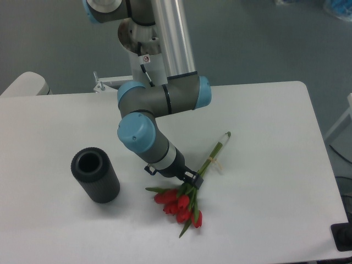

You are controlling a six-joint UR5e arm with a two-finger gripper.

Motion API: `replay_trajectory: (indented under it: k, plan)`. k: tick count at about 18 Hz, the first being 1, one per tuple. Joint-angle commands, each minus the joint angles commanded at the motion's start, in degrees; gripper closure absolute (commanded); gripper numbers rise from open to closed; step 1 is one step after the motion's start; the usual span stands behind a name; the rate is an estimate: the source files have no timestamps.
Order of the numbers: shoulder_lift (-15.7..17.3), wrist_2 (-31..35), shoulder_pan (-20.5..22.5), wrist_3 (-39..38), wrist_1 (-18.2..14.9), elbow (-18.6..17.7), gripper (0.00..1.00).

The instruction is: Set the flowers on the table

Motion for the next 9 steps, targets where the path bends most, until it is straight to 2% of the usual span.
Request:
replay_trajectory:
  k: [2,4,7,9]
  plan:
    - [1.6,-5.1,0.6,0.0,-1.0,3.6,0.01]
    - [3.2,-10.1,2.9,0.1,-4.5,6.9,0.01]
    - [4.6,-14.8,6.1,3.4,-16.7,13.9,0.01]
    - [5.2,-18.1,8.9,7.2,-22.5,18.1,0.01]
